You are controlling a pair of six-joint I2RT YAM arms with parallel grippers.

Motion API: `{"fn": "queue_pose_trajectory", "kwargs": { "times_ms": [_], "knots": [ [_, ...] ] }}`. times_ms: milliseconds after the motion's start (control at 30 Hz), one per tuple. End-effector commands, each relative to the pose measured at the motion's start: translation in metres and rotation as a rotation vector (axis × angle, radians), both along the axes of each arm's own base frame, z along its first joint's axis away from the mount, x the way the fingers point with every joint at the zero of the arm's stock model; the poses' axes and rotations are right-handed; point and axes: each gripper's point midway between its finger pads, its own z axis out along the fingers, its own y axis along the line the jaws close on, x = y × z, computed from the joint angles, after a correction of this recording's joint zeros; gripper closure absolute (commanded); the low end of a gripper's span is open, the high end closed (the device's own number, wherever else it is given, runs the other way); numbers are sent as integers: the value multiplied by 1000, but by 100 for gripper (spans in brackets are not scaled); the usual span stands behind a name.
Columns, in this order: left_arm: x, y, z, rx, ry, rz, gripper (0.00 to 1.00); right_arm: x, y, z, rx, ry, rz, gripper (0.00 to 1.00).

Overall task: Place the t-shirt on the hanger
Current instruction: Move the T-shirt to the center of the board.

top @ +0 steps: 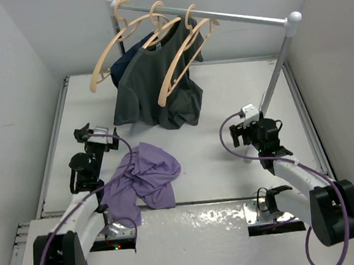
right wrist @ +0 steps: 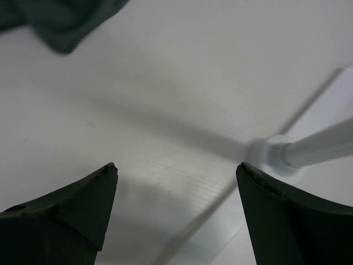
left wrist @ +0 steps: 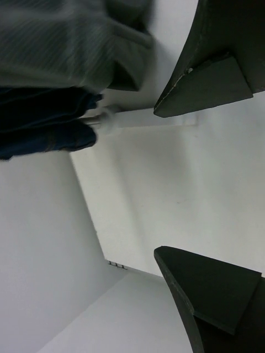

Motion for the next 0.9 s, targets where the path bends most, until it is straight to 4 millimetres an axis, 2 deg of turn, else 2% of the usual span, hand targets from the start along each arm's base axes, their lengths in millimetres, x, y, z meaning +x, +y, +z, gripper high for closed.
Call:
{"fn": "queue_pose_trajectory", "kwargs": {
  "times_ms": [0,67,133,167,233,267,300,333,367,400,433,500,533,567,600,633,733,767,800,833,867],
  "knots": [
    [-20,-8,-57,232,262,-106,0,-30,39,-10,-20,137,250,14],
    [-27,-7,-65,337,293,-132,0,-48,57,-17,-33,199,365,15],
    [-35,1,-68,353,305,-89,0,-52,72,-12,-54,199,433,16],
    [-37,3,-69,364,308,-83,0,-63,88,-14,-71,215,502,16],
    [-44,4,-70,411,310,-87,0,-64,112,-8,-75,205,577,17],
    [-46,2,-65,429,291,-102,0,-67,142,3,-60,145,659,18],
    [-51,0,-71,438,316,-122,0,-65,160,12,-56,116,704,18],
    [-56,-5,-70,449,305,-154,0,-70,195,17,-48,85,795,18],
    [-56,-8,-65,451,280,-166,0,-79,209,8,-51,101,848,18],
    [-63,-12,-74,471,314,-202,0,-80,231,18,-42,75,907,18],
    [-65,-18,-74,473,304,-235,0,-93,255,5,-58,96,993,18],
    [-69,-20,-72,464,295,-243,4,-96,281,2,-59,83,1055,18],
    [-70,-21,-70,455,292,-244,5,-100,297,7,-44,27,1100,18],
    [-71,-21,-70,447,300,-245,5,-104,305,6,-41,9,1138,19],
    [-71,-22,-69,418,303,-241,6,-107,311,3,-52,-1,1162,20],
    [-70,-21,-67,405,310,-237,6,-113,318,-11,-72,17,1191,21],
    [-71,-24,-66,390,330,-251,7,-124,340,-23,-50,22,1223,34],
    [-72,-23,-68,402,343,-256,8,-121,343,-23,-29,20,1194,52],
    [-73,-29,-64,403,330,-288,8,-120,346,-23,41,60,1148,63],
    [-73,-30,-65,406,335,-299,8,-116,349,-21,56,57,1134,79],
    [-73,-32,-61,418,322,-308,9,-112,345,-22,54,67,1104,100]
  ]
}}
